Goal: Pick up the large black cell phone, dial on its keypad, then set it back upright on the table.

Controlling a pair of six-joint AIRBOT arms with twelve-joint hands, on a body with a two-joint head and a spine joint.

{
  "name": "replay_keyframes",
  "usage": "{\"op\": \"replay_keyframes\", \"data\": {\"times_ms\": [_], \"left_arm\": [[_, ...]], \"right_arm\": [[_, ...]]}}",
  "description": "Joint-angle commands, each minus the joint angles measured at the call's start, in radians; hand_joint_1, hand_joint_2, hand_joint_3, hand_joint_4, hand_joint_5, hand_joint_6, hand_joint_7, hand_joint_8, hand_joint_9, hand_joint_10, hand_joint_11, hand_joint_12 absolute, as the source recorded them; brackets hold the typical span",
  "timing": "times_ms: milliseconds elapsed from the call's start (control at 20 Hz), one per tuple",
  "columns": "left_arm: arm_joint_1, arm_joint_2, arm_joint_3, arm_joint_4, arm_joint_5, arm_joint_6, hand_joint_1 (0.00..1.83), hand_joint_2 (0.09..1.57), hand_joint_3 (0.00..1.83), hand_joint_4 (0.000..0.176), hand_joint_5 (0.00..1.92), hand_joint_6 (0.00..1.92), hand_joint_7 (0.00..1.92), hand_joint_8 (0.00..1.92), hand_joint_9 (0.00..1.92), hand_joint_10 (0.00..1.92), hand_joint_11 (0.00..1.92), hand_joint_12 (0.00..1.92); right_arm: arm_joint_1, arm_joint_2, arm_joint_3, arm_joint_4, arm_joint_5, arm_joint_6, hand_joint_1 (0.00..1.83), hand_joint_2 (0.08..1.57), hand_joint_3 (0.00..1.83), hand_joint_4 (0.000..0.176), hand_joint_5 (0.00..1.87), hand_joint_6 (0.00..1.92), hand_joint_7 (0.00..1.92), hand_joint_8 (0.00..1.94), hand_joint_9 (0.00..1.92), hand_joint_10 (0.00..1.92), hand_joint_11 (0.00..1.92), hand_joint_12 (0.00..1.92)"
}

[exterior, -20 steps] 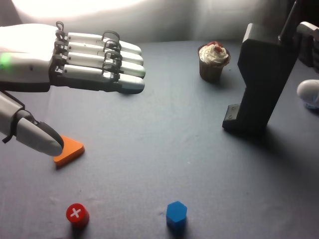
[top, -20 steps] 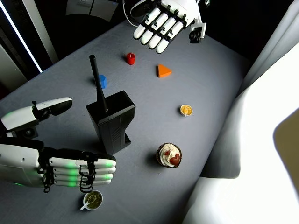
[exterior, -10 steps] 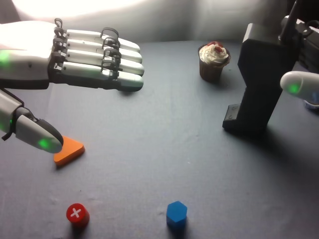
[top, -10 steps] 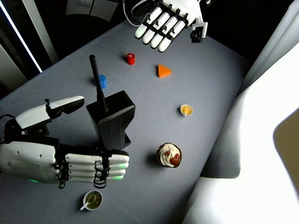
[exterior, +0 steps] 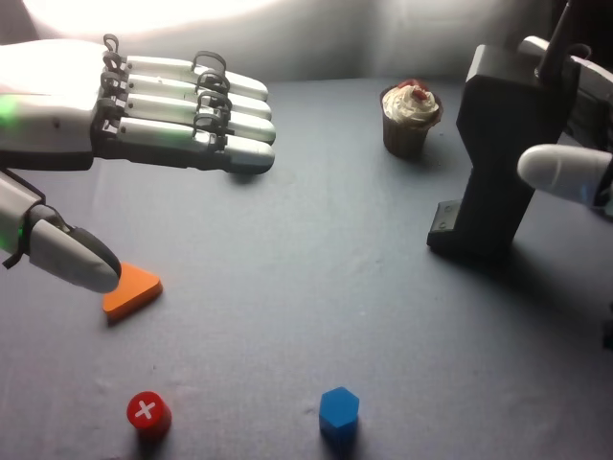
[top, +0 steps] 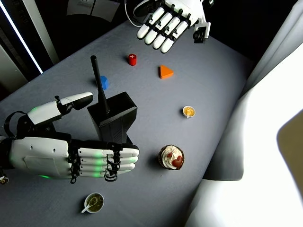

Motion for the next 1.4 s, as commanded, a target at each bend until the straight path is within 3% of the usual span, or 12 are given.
{"op": "replay_keyframes", "data": {"times_ms": [0, 350, 550, 600, 700, 750, 800, 850, 950, 1000, 1100, 1350], "left_arm": [[-0.026, 0.002, 0.004, -0.108, -0.062, -0.003, 0.00, 1.16, 0.00, 0.000, 0.05, 0.00, 0.05, 0.00, 0.03, 0.00, 0.00, 0.08], [-0.028, 0.001, 0.005, -0.112, -0.062, -0.008, 0.00, 1.16, 0.00, 0.000, 0.05, 0.00, 0.06, 0.00, 0.05, 0.00, 0.00, 0.11], [-0.029, 0.001, 0.005, -0.112, -0.062, -0.009, 0.00, 1.16, 0.00, 0.000, 0.05, 0.00, 0.06, 0.00, 0.05, 0.00, 0.00, 0.10], [-0.029, 0.001, 0.005, -0.112, -0.062, -0.009, 0.00, 1.16, 0.00, 0.000, 0.06, 0.00, 0.07, 0.00, 0.06, 0.00, 0.00, 0.14], [-0.029, 0.001, 0.005, -0.112, -0.062, -0.010, 0.00, 1.16, 0.00, 0.000, 0.06, 0.00, 0.07, 0.00, 0.06, 0.00, 0.00, 0.12], [-0.029, 0.001, 0.005, -0.112, -0.062, -0.010, 0.00, 1.16, 0.00, 0.000, 0.07, 0.00, 0.08, 0.00, 0.06, 0.00, 0.00, 0.14], [-0.029, 0.001, 0.005, -0.112, -0.062, -0.012, 0.00, 1.16, 0.00, 0.000, 0.07, 0.00, 0.08, 0.00, 0.06, 0.00, 0.00, 0.14], [-0.029, 0.001, 0.005, -0.112, -0.062, -0.012, 0.00, 1.16, 0.00, 0.000, 0.05, 0.00, 0.05, 0.00, 0.03, 0.00, 0.00, 0.07], [-0.030, 0.001, 0.005, -0.112, -0.062, -0.012, 0.00, 1.16, 0.00, 0.000, 0.06, 0.00, 0.06, 0.01, 0.05, 0.01, 0.00, 0.08], [-0.030, 0.001, 0.005, -0.112, -0.062, -0.012, 0.00, 1.16, 0.00, 0.000, 0.06, 0.00, 0.07, 0.01, 0.05, 0.01, 0.00, 0.08], [-0.031, 0.001, 0.005, -0.112, -0.061, -0.012, 0.00, 1.15, 0.00, 0.000, 0.07, 0.00, 0.08, 0.00, 0.07, 0.00, 0.00, 0.15], [-0.039, 0.000, 0.006, -0.113, -0.062, -0.013, 0.00, 1.16, 0.00, 0.000, 0.07, 0.00, 0.09, 0.00, 0.08, 0.00, 0.00, 0.22]], "right_arm": [[0.013, 0.006, 0.007, 0.004, 0.126, 0.003, 0.76, 0.97, 0.00, 0.000, 0.04, 0.00, 0.03, 0.00, 0.03, 0.00, 0.00, 0.37], [0.056, -0.010, 0.035, 0.004, 0.091, -0.005, 0.89, 0.94, 0.00, 0.000, 0.18, 0.02, 0.17, 0.01, 0.16, 0.02, 0.00, 0.64], [0.079, -0.017, 0.046, 0.002, 0.071, -0.007, 0.97, 1.00, 0.00, 0.000, 0.34, 0.01, 0.34, 0.01, 0.35, 0.01, 0.01, 0.94], [0.082, -0.018, 0.047, 0.000, 0.069, -0.007, 1.09, 1.05, 0.00, 0.000, 0.55, 0.02, 0.58, 0.02, 0.59, 0.03, 0.22, 0.98], [0.087, -0.020, 0.050, -0.004, 0.064, -0.007, 1.20, 1.09, 0.00, 0.000, 0.72, 0.02, 0.83, 0.03, 0.95, 0.10, 0.58, 1.00], [0.087, -0.020, 0.051, -0.004, 0.063, -0.007, 1.34, 1.10, 0.00, 0.000, 0.79, 0.84, 0.94, 0.78, 1.07, 0.85, 0.84, 0.94], [0.088, -0.021, 0.053, -0.005, 0.059, -0.007, 1.34, 1.10, 0.00, 0.000, 0.79, 0.84, 0.94, 0.78, 1.07, 0.85, 0.84, 0.94], [0.089, -0.022, 0.055, -0.006, 0.057, -0.007, 1.26, 1.16, 0.00, 0.000, 0.85, 1.00, 0.94, 1.20, 0.98, 1.09, 0.95, 1.16], [0.091, -0.025, 0.058, -0.006, 0.055, -0.007, 1.23, 1.16, 0.00, 0.000, 0.95, 0.88, 0.89, 1.33, 0.94, 1.12, 0.91, 1.25], [0.092, -0.026, 0.059, -0.007, 0.055, -0.008, 1.33, 1.17, 0.01, 0.000, 0.89, 0.90, 0.79, 1.34, 0.86, 1.38, 0.87, 1.24], [0.094, -0.025, 0.059, -0.011, 0.056, -0.011, 1.36, 1.18, 0.00, 0.000, 0.88, 0.90, 0.77, 1.34, 0.82, 1.49, 0.85, 1.32], [0.101, -0.014, 0.064, -0.026, 0.068, -0.011, 1.37, 1.16, 0.00, 0.000, 0.92, 0.87, 0.83, 1.22, 0.87, 1.40, 0.89, 1.22]]}}
